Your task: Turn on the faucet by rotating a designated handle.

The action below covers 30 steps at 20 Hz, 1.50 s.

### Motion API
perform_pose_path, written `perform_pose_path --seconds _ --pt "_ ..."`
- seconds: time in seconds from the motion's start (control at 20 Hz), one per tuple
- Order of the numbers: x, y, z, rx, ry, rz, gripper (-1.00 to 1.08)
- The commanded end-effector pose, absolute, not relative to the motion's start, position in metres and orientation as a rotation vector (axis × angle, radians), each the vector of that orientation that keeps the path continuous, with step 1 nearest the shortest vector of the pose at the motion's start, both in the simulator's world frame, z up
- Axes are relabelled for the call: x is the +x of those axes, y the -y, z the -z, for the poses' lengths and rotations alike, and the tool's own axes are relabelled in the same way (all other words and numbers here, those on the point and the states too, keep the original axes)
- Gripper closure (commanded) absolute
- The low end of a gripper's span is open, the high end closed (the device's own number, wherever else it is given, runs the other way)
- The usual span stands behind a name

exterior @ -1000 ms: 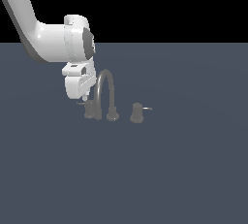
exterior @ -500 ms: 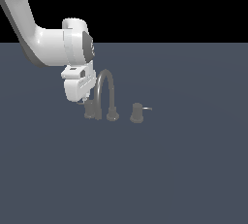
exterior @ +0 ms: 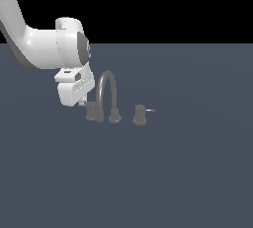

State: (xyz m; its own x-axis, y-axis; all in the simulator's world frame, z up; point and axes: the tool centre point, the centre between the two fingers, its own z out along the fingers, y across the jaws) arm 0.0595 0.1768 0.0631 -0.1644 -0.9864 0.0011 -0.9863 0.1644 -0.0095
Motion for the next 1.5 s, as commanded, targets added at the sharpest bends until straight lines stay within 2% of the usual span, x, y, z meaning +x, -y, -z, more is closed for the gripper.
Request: perform_pose_path --seconds 0.0,0.65,0.75,1.45 --pt "0.056 -0.177 -0.063 -2.03 -2.393 0.013 1.08" --pt "0.016 -0.181 -0.063 -2.037 -2.391 0.001 1.08" --pt "0.024 -0.184 -0.063 -2.036 -2.378 0.02 1.08" --pt "-0.011 -0.152 -0.063 -2.038 -2.391 0.001 1.08"
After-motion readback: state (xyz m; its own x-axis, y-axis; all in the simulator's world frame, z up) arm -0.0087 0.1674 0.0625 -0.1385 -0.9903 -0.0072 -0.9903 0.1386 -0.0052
